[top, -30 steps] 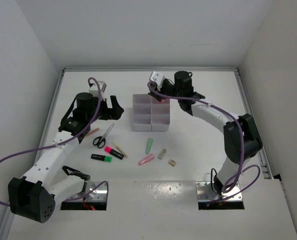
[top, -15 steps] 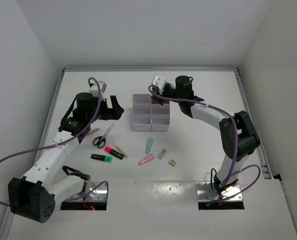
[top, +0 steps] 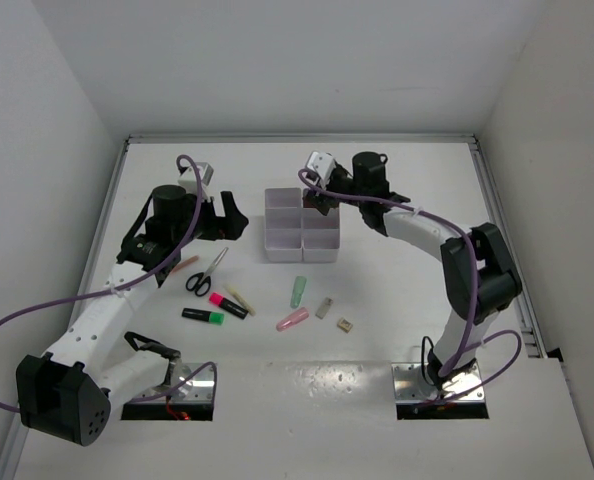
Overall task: Sort the stationery into containers
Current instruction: Place the stationery in the storage box, then pick up the scissors from the center of the board.
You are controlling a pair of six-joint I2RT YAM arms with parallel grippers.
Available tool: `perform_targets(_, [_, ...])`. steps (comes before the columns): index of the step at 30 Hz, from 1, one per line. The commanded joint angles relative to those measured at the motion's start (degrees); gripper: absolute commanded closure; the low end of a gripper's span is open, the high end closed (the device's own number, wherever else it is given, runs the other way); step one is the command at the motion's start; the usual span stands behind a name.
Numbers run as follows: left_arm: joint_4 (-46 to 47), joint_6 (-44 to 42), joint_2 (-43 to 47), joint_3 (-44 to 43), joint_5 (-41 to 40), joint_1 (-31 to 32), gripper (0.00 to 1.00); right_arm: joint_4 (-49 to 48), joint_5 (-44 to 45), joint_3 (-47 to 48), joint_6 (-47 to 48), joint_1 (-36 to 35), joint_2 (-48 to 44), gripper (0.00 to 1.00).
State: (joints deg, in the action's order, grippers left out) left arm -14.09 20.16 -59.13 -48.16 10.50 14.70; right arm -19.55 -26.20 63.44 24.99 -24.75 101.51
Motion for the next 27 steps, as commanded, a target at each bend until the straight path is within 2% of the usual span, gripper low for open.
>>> perform_targets(1, [1.78,-0.12,0.25,-0.62,0.92,0.33,0.03,0.74,-2.45,1.42,-1.35,0.41,-4.13,0.32])
perform_targets(6, [1.78,-0.12,0.25,-0.62,0.92,0.33,0.05,3.28,-3.07,2.03,-3.01,0.93,-7.29,0.32])
perform_targets(9, [1.78,-0.12,-0.89,-0.62,1.54,0.33,0.31,6.01,-3.69,2.73,-5.65,0.93,-12.2,0.32])
perform_targets(10, [1.78,-0.12,-1.94,-0.62,1.54,0.33,0.59,7.06,-3.69,2.74,-6.53,0.93,-13.61,0.32])
perform_targets(12, [0.56,1.19,-4.22,-0.62,0.49,0.85,0.84,10.66,-2.29,4.67,-10.72,0.93,-17.65,0.33])
perform_targets(13, [-0.23,2.06,-5.11,-1.49,-1.78,0.86,0.93,12.5,0.5,5.28,-12.67,0.93,-18.88,0.39])
perform_targets(14, [-1.2,2.68,-6.16,-2.45,-3.19,1.47,1.0,16.78,1.84,6.94,-14.52,0.93,-19.94,0.59])
perform_targets(15, [-3.73,3.91,-7.13,-2.99,-4.77,2.17,1.0,19.0,2.81,7.83,-16.1,0.93,-21.26,1.0])
perform_targets(16, [-5.32,3.92,-9.4,-4.21,-7.75,2.18,1.0,21.89,3.69,8.8,-18.47,0.93,-21.27,1.0])
perform_targets(17, [-7.16,4.7,-10.73,-5.0,-9.26,2.7,1.0,25.06,1.0,10.63,-17.36,0.93,-21.97,1.0])
perform_targets(18, [-11.27,5.49,-12.04,-5.8,-10.66,2.7,0.99,32.92,-4.42,11.52,-12.91,0.93,-21.97,0.76])
perform_targets(19, [-13.31,5.5,-13.54,-7.54,-12.68,2.7,0.88,36.3,-7.0,12.05,-11.21,0.93,-21.97,0.4])
perform_targets(20, [-15.25,5.5,-16.16,-8.26,-13.22,2.7,0.65,38.86,-9.55,12.06,-9.89,0.93,-22.76,0.19])
perform_targets(21, [-17.62,6.11,-17.15,-8.26,-13.23,2.7,0.51,42.02,-13.58,10.84,-8.4,0.93,-23.46,0.09])
perform_targets(22, [-18.25,6.12,-17.76,-9.05,-12.7,3.31,0.4,42.83,-15.18,8.57,-6.29,0.93,-24.25,0.09])
perform_targets(23, [-18.78,6.81,-18.29,-9.66,-12.18,3.84,0.3,42.84,-16.68,7.15,-5.4,0.93,-25.13,0.18])
perform_targets(24, [-19.83,7.34,-18.91,-9.67,-12.17,5.24,0.23,42.84,-18.61,6.01,-4.35,0.93,-26.79,0.38])
perform_targets(25, [-19.84,8.65,-18.91,-10.37,-12.17,6.04,0.23,42.84,-18.63,4.17,-4.34,0.93,-27.42,0.88])
perform_targets(26, [-20.71,9.62,-18.91,-10.37,-13.39,6.83,0.23,42.84,-19.15,3.28,-4.34,0.93,-27.94,1.0])
perform_targets(27, [-20.72,10.94,-18.91,-10.37,-13.92,8.05,0.25,42.84,-19.68,2.49,-4.34,0.93,-28.56,1.0])
